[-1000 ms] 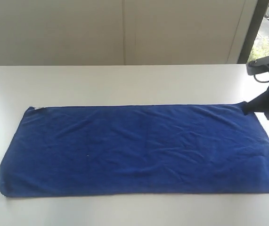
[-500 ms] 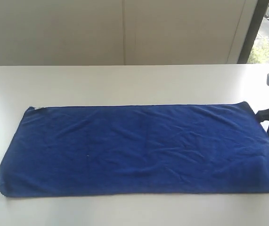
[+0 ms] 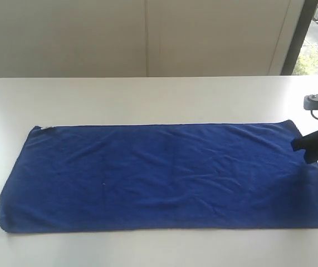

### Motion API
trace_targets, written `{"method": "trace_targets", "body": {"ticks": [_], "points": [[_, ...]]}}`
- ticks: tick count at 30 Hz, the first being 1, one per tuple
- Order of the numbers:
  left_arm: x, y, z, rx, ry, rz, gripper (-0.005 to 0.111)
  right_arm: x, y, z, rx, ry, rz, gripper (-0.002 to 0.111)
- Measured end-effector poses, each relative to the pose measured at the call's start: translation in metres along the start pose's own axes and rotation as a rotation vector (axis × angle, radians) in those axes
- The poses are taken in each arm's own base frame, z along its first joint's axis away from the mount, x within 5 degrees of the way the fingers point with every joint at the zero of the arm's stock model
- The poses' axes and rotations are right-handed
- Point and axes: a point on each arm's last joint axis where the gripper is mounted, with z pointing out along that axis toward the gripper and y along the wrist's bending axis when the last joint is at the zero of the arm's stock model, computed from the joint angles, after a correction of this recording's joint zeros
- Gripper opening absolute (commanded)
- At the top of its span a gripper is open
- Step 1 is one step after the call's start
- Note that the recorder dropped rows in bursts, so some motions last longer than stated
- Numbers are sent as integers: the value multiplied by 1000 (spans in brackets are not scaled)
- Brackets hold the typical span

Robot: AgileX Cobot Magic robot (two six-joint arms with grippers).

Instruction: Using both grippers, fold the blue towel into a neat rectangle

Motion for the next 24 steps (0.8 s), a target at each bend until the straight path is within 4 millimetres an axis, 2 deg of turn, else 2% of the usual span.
{"method": "trace_targets", "body": {"ticks": [5, 10, 17, 21, 24], "points": [[0, 0, 0, 0, 0, 0, 0, 2, 0, 9, -2, 11, 4, 40], [0, 0, 0, 1, -1, -2, 0, 1, 0, 10, -12, 14, 19, 23], [0, 0, 0, 1, -1, -2, 0, 1, 1, 10, -17, 15, 26, 18], [0, 0, 0, 2, -1, -2, 0, 2, 1, 10, -24, 30, 26, 1], [0, 0, 0, 3, -1, -3, 0, 2, 2, 10, -27, 36, 27, 0]]}}
